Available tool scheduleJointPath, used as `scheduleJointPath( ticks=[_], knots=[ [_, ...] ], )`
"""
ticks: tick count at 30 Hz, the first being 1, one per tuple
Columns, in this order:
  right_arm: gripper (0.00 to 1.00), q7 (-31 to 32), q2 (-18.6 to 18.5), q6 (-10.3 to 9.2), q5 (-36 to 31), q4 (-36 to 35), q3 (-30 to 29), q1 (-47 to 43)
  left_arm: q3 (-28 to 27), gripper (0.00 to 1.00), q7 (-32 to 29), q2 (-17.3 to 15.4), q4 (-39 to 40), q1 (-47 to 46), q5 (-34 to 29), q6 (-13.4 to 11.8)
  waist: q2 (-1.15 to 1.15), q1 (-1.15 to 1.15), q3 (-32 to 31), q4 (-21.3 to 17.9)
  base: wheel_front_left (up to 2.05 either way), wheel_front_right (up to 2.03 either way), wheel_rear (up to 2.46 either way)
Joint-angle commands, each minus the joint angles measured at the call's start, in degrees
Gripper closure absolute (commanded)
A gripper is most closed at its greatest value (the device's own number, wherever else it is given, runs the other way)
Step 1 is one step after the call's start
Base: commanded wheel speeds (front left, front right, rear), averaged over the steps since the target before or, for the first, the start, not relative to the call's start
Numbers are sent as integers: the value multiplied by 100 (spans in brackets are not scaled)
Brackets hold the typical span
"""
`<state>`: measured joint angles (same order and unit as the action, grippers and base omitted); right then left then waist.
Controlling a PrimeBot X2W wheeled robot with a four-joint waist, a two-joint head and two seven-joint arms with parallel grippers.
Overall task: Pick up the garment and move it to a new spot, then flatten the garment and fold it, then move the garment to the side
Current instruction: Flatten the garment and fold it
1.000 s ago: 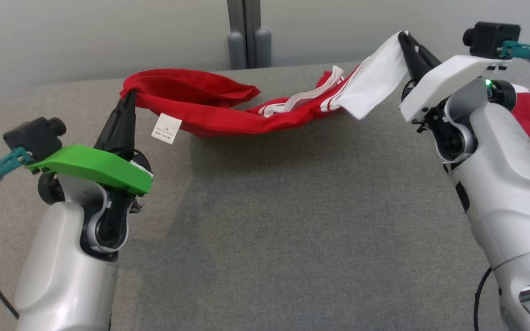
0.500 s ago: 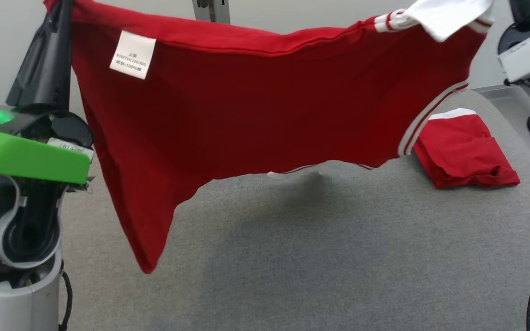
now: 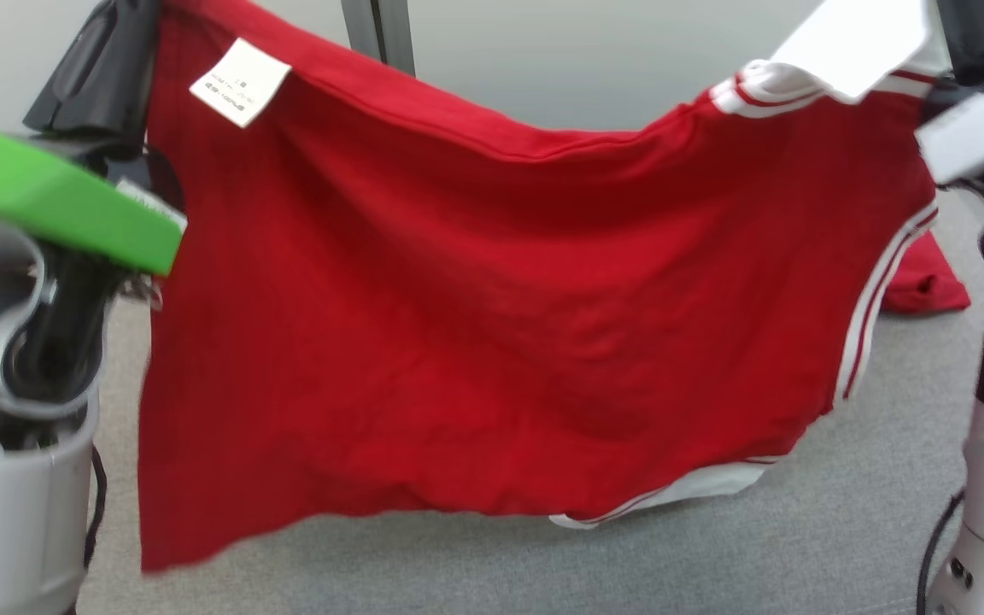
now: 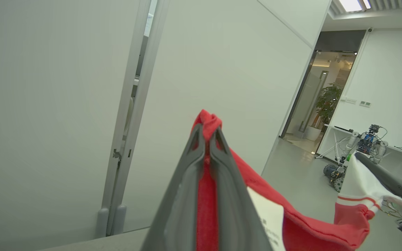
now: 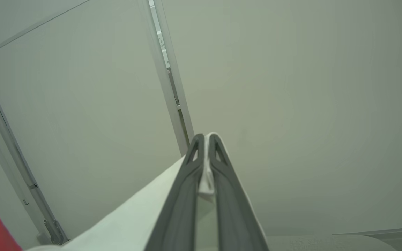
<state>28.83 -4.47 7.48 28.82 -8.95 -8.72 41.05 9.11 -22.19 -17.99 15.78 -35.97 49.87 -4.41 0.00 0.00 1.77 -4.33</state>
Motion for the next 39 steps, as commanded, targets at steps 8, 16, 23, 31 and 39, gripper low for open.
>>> scheduleJointPath(
  ticks=[8,16,23,31,39],
  knots=[
    [100,-1406,141,0,-955,1898,517,2172,80,100,315,-269,-2068,-1896,-710,217,0,0,1514,-221,0,0,0],
    [100,-2989,151,-2,-1091,4092,735,4324,141,100,1481,-235,-4234,-3905,-1486,284,0,0,2181,-362,0,0,0],
    [100,-3795,149,-1,-658,5173,1601,4527,336,100,2324,-271,-5567,-4543,-1821,608,0,0,2739,-442,0,0,0],
    [100,-4296,150,-1,-94,5436,2427,3646,317,100,3050,-128,-6387,-3992,-1504,1048,0,0,3107,-392,0,0,0],
    [100,-4403,144,-1,230,4697,2524,2415,439,100,3473,-117,-6140,-2986,-1009,1192,0,0,2969,-314,0,0,0]
  ],
)
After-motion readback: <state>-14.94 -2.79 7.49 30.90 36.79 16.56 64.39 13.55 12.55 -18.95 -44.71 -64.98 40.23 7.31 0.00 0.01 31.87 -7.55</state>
